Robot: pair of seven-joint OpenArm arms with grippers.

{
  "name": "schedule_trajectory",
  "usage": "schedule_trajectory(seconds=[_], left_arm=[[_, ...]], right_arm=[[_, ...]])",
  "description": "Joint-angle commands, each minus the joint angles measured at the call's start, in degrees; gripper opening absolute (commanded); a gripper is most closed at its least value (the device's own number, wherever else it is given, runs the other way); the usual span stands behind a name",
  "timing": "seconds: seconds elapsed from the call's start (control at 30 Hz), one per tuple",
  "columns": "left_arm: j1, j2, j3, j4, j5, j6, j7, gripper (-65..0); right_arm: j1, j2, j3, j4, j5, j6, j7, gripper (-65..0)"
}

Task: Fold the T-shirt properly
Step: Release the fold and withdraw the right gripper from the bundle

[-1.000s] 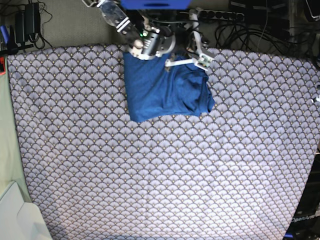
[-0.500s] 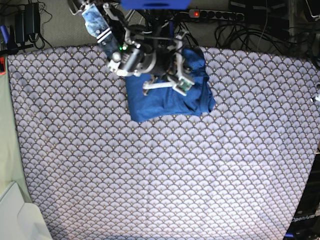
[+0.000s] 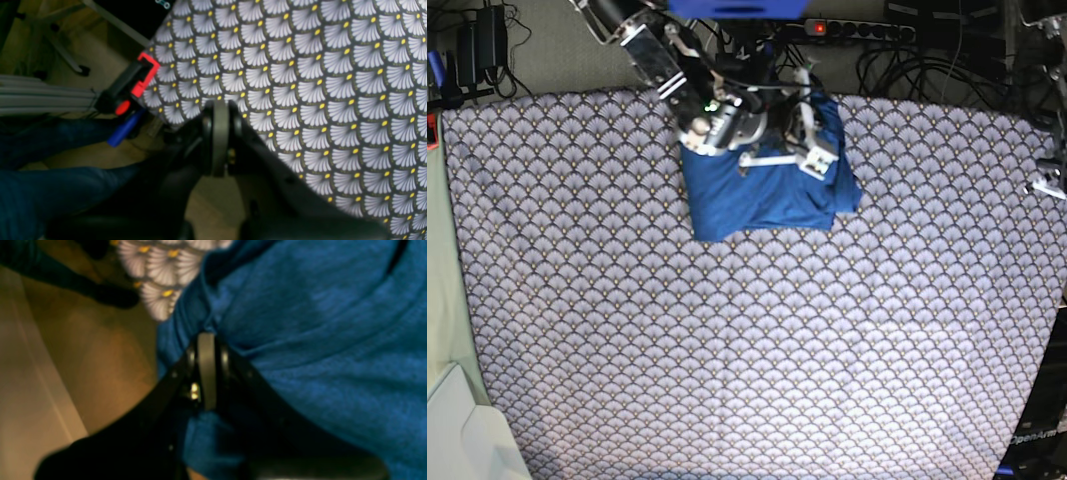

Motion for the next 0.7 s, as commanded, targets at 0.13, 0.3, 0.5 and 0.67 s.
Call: schedule_trajectory(seconds=[0.13,0.3,0.5,0.67], left_arm=[[-0.3,0.1,2.0,0.9,1.0,-5.2,-0.6,-65.0],[-0.3,2.3,2.2,0.9,1.2,-7.2,-0.5,-65.0],[1.3,2.1,2.2,0.6,1.3,-7.2,-0.7,-65.0],[4.4,1.2,2.0,0.7,1.3,-7.2,-0.8,-65.0]], right_arm=[[1.0,-0.5,-0.8,3.4,0.9,0.3,0.6,-65.0],[1.5,-0.4,1.4,8.9,0.9,0.3,0.5,-65.0],[5.5,-1.1,1.8,9.2,1.0,0.3,0.6,-65.0],[10.2,-3.3,1.8,3.9,1.0,0.3,3.6,-65.0]])
